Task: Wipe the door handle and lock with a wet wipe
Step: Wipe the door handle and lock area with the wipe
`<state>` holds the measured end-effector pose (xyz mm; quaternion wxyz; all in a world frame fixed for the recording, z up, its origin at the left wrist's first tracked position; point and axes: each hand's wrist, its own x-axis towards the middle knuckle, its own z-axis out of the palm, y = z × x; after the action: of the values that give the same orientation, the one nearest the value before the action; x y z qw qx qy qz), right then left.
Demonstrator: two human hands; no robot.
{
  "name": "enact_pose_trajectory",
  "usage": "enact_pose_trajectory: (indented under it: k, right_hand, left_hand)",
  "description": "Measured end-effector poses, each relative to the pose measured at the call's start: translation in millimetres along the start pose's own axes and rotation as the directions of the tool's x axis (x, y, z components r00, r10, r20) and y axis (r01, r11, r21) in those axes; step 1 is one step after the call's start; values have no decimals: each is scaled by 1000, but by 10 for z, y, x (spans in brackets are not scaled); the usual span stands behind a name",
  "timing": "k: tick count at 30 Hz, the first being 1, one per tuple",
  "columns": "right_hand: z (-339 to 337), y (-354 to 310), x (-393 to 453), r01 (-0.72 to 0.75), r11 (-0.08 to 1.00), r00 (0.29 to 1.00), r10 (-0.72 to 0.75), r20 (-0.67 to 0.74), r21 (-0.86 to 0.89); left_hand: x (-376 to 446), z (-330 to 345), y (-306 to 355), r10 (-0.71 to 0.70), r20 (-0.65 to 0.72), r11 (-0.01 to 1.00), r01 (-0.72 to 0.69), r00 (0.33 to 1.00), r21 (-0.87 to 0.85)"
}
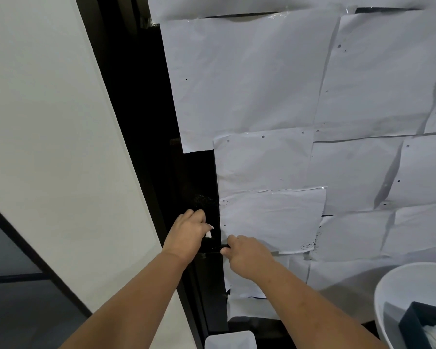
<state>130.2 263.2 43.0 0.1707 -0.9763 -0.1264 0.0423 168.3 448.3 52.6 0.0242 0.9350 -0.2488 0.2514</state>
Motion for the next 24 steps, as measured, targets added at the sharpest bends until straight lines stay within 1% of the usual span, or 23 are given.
enact_pose_trajectory:
  k: [1, 4, 7, 9, 12, 15, 17, 19, 24]
  right_hand:
    - [3, 4, 3, 1, 1000, 1000, -1, -1, -2]
    - [10, 13, 9, 4, 1000, 1000, -5, -8, -14]
    - [7, 12, 16, 0, 1000, 1000, 0, -5, -9]
    - [5, 9, 18, 1, 1000, 1000, -1, -1, -10]
    - [0, 3, 12, 2, 1000, 1000, -2, -2, -12]
    - [-3, -3, 8, 0, 1000, 1000, 0, -8, -12]
    - [1, -8, 10, -3, 1000, 1000, 3, -10, -10]
    - [9, -1, 9, -2, 1000, 1000, 2, -16, 4]
    - [27, 10, 1, 8, 1000, 1000, -7, -23, 20]
  left_hand:
    - [4, -5, -20, 6, 36, 1000, -5, 999, -22]
    - [-14, 27, -78, 14, 74, 999, -10, 997, -51]
    - [-67, 8, -55, -43, 27, 993, 46, 999, -110]
    - [-87, -6, 6, -144, -24, 973, 137, 989, -187]
    - [-82, -5, 134, -324, -76, 921, 296, 943, -254]
    - [-70, 19, 242, -515, -26, 830, 491, 857, -266]
    - [-56, 23, 285, -590, 4, 774, 568, 807, -279]
    - [-24, 13, 320, -598, 26, 774, 586, 801, -240]
    - [60, -26, 344, -583, 86, 806, 588, 808, -61]
